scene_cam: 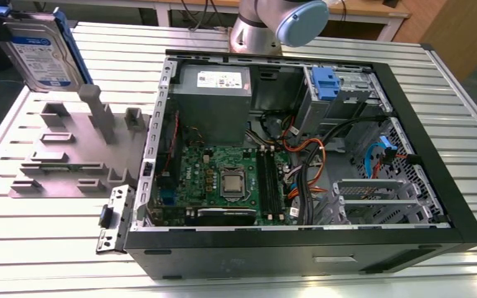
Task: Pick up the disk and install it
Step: 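Pick up the disk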
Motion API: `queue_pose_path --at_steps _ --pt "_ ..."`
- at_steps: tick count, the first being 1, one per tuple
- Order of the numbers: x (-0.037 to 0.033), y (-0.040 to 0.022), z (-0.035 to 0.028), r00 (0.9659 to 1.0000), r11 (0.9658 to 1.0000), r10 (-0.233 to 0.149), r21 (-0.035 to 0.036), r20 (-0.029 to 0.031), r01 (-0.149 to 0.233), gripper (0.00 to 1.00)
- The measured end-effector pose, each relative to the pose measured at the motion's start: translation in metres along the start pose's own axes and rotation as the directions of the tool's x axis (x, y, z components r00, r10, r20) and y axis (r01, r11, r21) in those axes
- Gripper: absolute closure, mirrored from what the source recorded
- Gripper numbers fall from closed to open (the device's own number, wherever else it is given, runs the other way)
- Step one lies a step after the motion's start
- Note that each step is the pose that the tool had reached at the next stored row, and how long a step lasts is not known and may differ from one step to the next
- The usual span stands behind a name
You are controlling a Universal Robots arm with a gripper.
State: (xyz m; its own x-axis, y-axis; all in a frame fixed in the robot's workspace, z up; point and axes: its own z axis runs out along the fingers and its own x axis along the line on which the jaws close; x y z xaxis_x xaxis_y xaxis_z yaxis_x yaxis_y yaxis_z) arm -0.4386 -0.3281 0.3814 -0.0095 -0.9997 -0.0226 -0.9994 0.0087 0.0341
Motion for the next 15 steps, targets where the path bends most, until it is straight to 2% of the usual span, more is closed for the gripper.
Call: queue_pose_path --at_steps 9,11,15 --pt "0.0000 0.0001 -0.0018 1.0000 1.0000 0.000 -0.0001 -0.0001 0.000 0.63" --pt "-0.0001 0.0002 -0.0066 1.0000 1.0000 0.000 -0.0001 -0.0001 0.000 0.63" --pt "-0.0002 0.0003 -0.0077 1.0000 1.0000 0.000 -0.0003 0.0000 0.000 0.63"
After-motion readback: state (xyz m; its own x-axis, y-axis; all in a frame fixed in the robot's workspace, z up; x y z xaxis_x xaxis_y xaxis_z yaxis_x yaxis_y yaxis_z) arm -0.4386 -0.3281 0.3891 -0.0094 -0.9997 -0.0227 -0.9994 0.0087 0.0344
